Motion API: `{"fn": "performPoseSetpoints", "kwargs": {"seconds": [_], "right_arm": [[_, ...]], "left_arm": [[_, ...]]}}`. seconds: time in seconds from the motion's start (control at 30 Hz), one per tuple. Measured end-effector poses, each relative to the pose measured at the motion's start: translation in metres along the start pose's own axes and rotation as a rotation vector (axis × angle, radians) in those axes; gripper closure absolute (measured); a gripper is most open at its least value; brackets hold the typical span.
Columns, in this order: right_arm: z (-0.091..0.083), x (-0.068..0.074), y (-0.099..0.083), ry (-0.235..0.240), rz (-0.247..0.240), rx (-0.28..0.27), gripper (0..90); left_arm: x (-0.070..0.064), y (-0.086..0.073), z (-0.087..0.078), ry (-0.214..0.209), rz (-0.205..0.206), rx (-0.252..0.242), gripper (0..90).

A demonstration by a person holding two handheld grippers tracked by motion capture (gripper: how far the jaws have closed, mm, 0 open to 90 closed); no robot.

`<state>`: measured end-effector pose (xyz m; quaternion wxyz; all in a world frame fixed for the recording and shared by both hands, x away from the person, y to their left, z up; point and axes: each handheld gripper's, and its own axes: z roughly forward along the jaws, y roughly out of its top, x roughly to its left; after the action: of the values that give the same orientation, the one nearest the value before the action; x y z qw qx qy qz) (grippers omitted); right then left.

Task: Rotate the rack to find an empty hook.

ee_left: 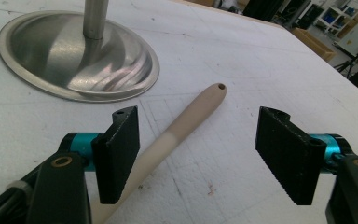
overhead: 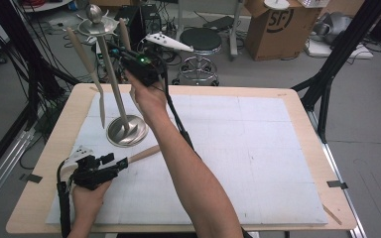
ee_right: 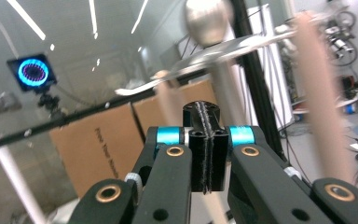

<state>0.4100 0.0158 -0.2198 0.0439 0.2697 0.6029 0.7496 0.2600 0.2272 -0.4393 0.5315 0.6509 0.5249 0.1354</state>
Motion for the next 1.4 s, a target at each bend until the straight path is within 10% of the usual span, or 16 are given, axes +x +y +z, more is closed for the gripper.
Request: {"fn": "performPoseSetpoints", "kwargs": {"seconds": [0.37,1.07,1.4], "right_arm": [[-0.015,-0.011,0.018,-0.018,0.008,-0.072,90.0],[-0.004,0.017,0.02,0.033,-0.115,0.04,90.0],[-0.036,0.008,0.004,0.012,-0.125,0.097,90.0]], "left_arm": [[0.0,0.0,0.001,0.0,0.001,0.003,31.3],[0.0,0.0,0.003,0.005,0.004,0.008,31.3],[-0.003,0.001,0.004,-0.005,0.021,0.004,31.3]]}}
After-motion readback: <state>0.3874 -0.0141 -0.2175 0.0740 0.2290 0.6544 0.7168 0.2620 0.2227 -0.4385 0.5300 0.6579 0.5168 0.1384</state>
